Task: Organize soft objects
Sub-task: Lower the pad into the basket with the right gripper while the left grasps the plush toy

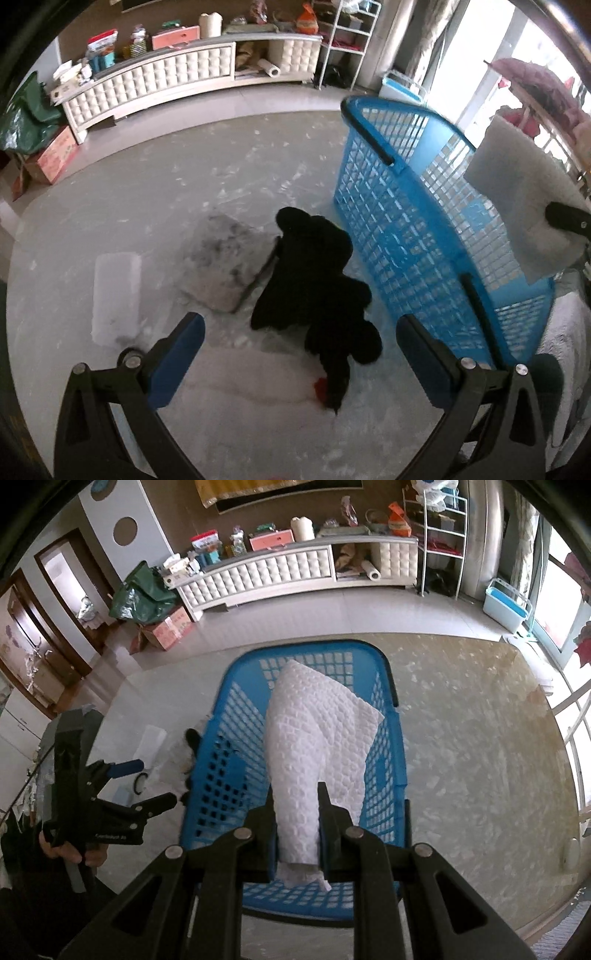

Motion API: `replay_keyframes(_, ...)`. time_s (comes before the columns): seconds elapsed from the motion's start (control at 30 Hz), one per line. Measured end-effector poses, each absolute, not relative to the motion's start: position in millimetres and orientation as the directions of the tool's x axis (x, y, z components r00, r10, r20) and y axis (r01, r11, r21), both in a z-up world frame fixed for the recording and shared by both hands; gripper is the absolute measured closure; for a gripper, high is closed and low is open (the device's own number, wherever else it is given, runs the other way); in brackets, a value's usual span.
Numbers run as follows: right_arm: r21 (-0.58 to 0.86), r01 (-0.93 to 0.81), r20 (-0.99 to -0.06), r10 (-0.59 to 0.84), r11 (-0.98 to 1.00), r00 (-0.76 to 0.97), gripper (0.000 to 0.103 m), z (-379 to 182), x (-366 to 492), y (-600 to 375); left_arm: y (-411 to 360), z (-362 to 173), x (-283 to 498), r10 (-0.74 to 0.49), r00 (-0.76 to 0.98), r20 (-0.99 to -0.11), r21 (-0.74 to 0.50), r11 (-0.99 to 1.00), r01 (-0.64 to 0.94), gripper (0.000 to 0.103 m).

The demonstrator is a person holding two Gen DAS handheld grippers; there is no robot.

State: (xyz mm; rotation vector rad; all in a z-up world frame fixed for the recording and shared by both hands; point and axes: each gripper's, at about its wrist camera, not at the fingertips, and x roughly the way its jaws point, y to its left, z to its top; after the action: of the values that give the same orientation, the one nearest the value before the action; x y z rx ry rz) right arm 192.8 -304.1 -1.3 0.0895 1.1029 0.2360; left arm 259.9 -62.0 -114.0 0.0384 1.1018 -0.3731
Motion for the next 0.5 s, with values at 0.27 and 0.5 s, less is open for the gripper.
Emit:
replay_keyframes(0.27,0.149,-0.146,-0.903,0.195,0.978,0.383,0.087,-20.2,208.6,-303.4,-79.0,-139.6,287.1,-0.247,0.367,-0.897,-0.109,0.927,0.358,0.0)
replay_keyframes(0.5,0.082,-0.173,-0.942,0.133,0.981,0.309,0.087,-47.6,235.7,-290.7,-79.0,-162.8,297.3,-0.239,0.342,-0.909,-0.113,0.93,0.349,0.0)
